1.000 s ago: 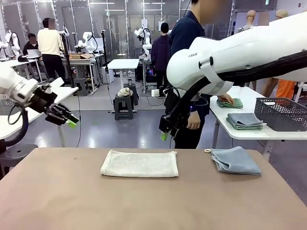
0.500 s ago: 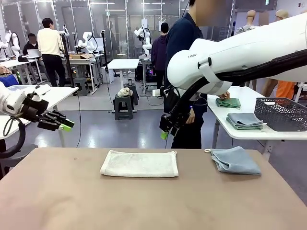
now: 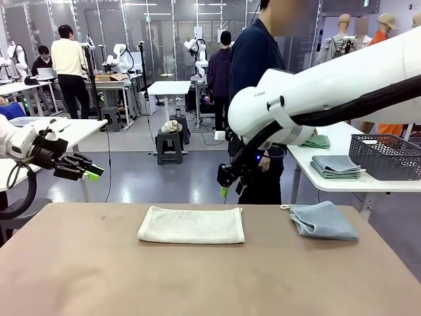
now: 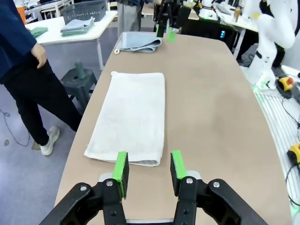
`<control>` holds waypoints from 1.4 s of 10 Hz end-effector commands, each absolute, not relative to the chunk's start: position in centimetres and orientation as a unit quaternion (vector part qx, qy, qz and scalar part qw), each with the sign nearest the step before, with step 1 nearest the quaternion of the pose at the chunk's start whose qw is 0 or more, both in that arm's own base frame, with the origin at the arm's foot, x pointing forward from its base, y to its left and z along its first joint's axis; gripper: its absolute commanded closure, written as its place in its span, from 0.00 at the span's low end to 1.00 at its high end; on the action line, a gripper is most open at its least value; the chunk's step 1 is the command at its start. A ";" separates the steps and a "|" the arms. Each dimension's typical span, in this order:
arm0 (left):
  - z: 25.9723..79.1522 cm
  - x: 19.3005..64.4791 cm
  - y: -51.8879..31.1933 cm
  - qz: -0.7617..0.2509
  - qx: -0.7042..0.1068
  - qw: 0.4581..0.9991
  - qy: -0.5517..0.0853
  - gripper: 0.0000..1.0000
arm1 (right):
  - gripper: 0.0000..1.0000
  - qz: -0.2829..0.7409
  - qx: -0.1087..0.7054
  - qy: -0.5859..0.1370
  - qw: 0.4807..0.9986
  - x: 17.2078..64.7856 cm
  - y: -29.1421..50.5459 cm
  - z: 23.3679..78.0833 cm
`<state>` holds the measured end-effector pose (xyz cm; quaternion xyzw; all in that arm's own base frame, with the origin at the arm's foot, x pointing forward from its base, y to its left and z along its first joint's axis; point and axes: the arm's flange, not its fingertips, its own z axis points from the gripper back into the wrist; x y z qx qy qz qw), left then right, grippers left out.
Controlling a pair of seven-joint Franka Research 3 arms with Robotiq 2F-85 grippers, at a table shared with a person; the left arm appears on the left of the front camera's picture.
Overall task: Fold the towels and place them in the basket.
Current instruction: When a person lays out a Towel with hook on the table, fold it in half twice.
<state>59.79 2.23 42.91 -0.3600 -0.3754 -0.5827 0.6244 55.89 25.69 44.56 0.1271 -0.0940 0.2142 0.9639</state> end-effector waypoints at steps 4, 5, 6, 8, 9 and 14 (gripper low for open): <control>43.2 59.7 2.2 -0.587 -0.358 0.623 -0.373 0.52 | 0.41 0.043 0.068 -0.082 0.993 57.3 27.6 39.1; 43.2 59.7 2.2 -0.587 -0.358 0.623 -0.373 0.52 | 0.41 0.020 0.069 -0.080 0.994 57.9 27.4 38.4; 43.2 59.7 2.2 -0.587 -0.358 0.623 -0.373 0.52 | 0.41 -0.010 0.069 -0.085 0.994 58.7 27.2 37.4; 43.2 59.7 2.2 -0.587 -0.358 0.623 -0.373 0.52 | 0.41 -0.038 0.057 -0.093 0.993 59.9 26.6 36.0; 43.2 59.7 2.2 -0.587 -0.358 0.623 -0.373 0.52 | 0.41 -0.048 0.051 -0.095 0.993 60.4 26.2 35.3; 43.2 59.7 2.2 -0.587 -0.358 0.623 -0.373 0.52 | 0.41 -0.047 0.053 -0.086 0.994 64.2 24.7 31.6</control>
